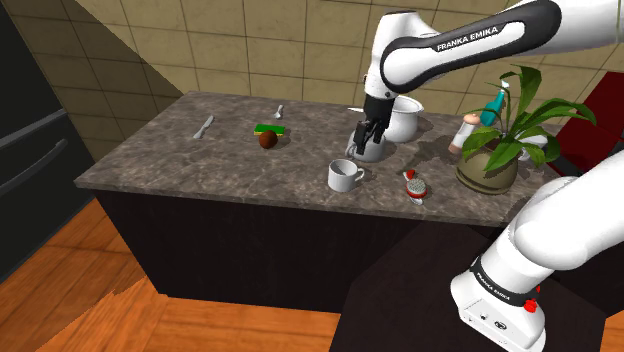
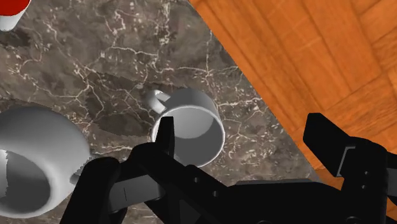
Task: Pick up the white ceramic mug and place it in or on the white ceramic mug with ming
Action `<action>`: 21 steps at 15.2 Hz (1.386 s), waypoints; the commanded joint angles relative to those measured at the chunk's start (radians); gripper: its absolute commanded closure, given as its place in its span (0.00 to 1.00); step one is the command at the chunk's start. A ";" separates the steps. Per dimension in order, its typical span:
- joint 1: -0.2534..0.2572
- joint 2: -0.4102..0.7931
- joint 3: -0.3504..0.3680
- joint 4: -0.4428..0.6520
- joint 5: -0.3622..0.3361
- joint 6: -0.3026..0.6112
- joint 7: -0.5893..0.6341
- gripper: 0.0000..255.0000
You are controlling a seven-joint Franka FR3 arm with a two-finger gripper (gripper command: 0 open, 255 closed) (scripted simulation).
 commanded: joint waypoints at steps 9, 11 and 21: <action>0.004 0.374 0.043 0.112 -0.099 0.250 0.113 0.00; 0.009 0.453 0.042 0.152 -0.128 0.284 0.140 0.00; 0.013 0.541 0.033 0.138 -0.158 0.385 0.161 0.00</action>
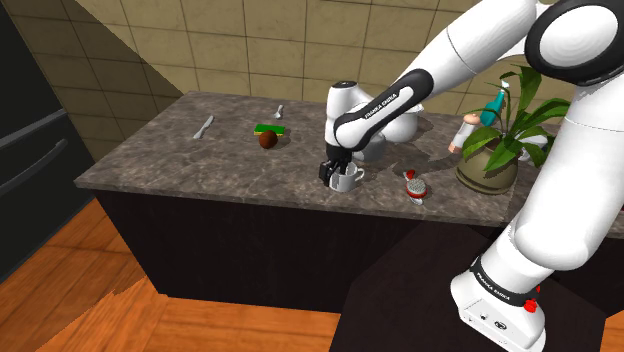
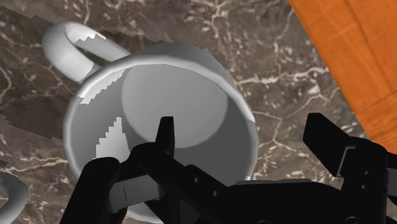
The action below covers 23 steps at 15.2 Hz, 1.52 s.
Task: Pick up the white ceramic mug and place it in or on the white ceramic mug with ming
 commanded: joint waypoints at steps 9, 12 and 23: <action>0.000 0.003 -0.001 -0.001 -0.001 0.004 0.000 1.00; 0.000 0.003 -0.001 -0.001 -0.001 0.004 0.000 1.00; -0.004 -0.068 0.006 0.016 0.022 -0.081 -0.019 1.00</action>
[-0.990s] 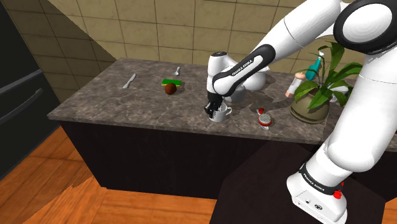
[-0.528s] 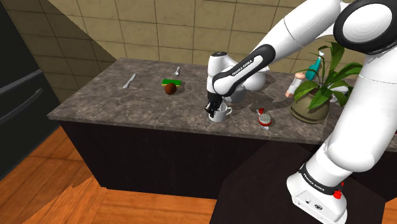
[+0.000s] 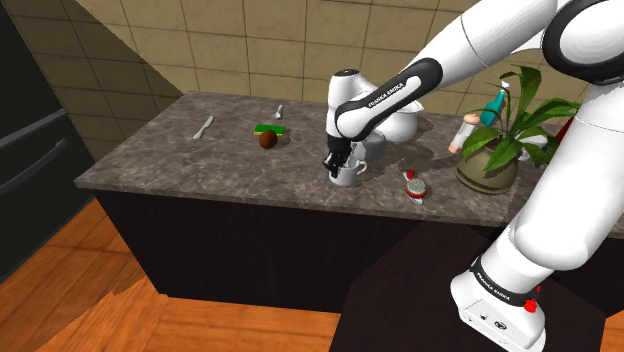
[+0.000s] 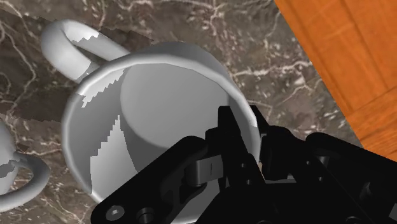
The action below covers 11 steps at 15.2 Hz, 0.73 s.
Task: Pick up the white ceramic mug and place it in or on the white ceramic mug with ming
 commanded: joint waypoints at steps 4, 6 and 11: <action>-0.002 -0.043 0.003 0.020 0.014 -0.063 -0.012 1.00; -0.002 -0.060 0.004 0.029 0.019 -0.088 -0.016 1.00; -0.003 -0.100 0.005 0.054 0.030 -0.152 -0.027 1.00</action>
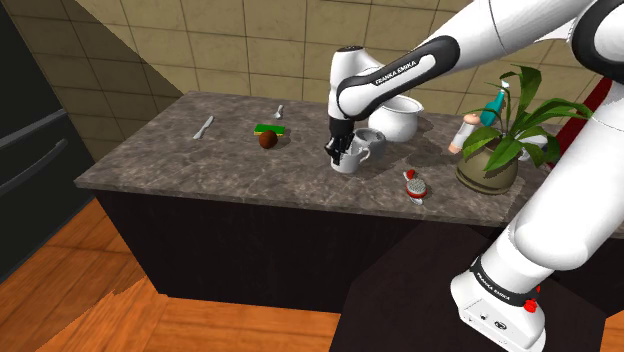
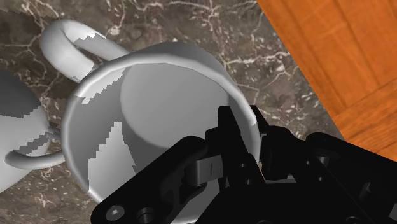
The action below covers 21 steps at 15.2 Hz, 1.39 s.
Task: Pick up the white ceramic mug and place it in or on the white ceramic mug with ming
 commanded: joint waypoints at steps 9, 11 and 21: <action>-0.001 -0.065 0.000 0.067 0.017 -0.132 -0.018 1.00; -0.001 -0.076 0.000 0.083 0.020 -0.158 -0.021 1.00; -0.070 -0.040 -0.070 0.183 0.015 -0.214 -0.160 1.00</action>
